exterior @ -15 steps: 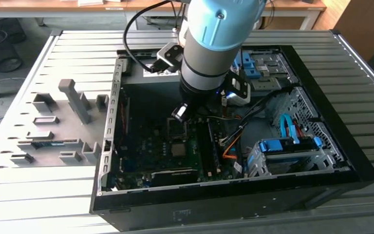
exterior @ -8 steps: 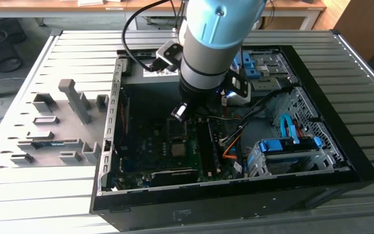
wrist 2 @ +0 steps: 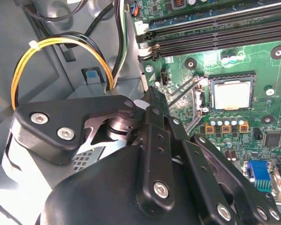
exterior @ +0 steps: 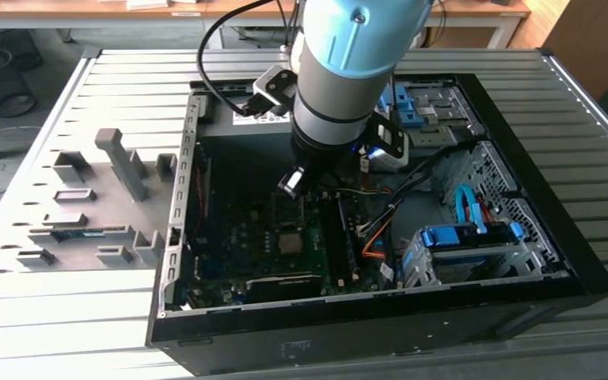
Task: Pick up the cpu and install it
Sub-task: 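Close the cpu cover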
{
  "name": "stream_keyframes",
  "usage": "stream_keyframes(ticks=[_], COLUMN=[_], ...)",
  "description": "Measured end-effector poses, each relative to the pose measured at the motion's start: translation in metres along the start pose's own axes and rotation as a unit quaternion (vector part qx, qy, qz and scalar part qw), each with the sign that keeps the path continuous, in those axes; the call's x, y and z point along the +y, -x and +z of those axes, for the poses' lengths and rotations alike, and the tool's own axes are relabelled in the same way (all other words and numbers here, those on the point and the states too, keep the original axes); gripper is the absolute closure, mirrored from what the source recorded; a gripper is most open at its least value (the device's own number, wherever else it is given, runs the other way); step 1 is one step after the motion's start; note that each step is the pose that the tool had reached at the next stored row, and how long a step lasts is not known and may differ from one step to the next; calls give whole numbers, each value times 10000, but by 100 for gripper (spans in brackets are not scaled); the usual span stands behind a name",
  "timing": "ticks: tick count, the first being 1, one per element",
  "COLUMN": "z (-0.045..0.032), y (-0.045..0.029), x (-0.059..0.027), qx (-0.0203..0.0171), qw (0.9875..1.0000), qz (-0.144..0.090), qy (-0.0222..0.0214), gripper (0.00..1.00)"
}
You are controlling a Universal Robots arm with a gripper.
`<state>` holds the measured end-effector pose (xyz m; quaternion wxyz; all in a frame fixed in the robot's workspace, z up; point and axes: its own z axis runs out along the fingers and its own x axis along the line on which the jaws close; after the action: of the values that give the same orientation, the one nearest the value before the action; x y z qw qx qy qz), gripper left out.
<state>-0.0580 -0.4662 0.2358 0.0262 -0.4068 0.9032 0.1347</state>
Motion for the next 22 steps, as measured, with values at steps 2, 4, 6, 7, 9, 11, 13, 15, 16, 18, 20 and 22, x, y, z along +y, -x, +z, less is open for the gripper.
stream_keyframes(ticks=[2,4,6,7,9,11,13,15,16,18,20,22], z=[0,0,-2,-4,-7,-11,-15,-19,-21,-26,-28,-29], y=[-1,0,0,0,0,1,2,2,3,4,4,4], x=[0,0,0,1,1,2,3,4,4,6,6,7], qx=[0,-1,-1,0,-1,0,0,0,0,0,-1,-1], qw=[10000,10000,10000,10000,10000,10000,10000,10000,10000,10000,10000,10000], qz=[0,0,0,0,0,0,0,0,0,0,-1,-1], qy=[0,0,0,0,0,0,0,0,0,0,1,1], gripper=[90,90,90,90,90,90,90,90,90,90,90,90])
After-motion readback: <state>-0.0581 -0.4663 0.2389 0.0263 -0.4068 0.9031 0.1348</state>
